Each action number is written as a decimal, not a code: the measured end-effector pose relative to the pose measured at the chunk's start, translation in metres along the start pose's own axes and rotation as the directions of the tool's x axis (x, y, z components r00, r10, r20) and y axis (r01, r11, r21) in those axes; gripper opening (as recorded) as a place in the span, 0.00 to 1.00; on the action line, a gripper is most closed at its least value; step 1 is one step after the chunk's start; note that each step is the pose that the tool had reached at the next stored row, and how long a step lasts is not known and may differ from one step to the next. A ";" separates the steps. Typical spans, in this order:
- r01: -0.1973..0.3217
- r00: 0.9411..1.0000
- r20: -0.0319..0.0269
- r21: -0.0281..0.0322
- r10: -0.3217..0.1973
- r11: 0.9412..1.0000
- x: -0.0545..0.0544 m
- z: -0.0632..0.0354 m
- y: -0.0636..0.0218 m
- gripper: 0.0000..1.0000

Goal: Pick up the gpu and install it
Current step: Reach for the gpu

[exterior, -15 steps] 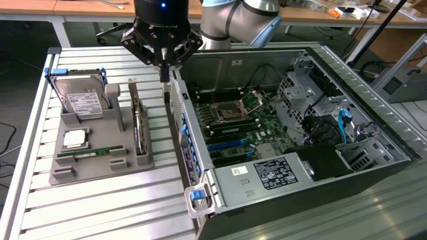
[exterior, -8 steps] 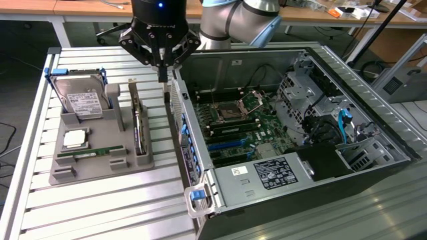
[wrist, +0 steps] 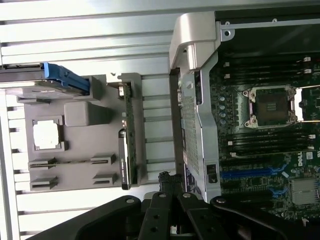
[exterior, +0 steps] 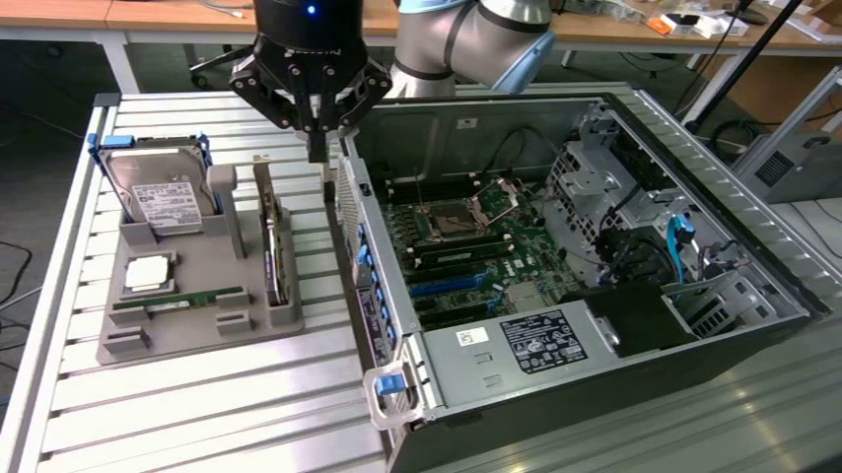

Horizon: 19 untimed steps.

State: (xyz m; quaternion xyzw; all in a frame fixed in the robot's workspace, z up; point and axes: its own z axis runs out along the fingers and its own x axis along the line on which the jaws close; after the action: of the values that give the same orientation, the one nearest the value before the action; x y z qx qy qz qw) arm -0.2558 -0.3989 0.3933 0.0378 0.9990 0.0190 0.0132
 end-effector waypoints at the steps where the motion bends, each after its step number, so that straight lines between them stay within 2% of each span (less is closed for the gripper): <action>1: 0.000 1.000 0.000 0.000 0.000 1.000 0.001 0.0000 0.0000 0.11; 19: 0.000 1.000 0.000 0.000 0.000 1.000 0.009 -0.0002 -0.0007 0.11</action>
State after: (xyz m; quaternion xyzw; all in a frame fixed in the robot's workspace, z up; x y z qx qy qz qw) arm -0.2653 -0.3990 0.3933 0.0378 0.9990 0.0190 0.0132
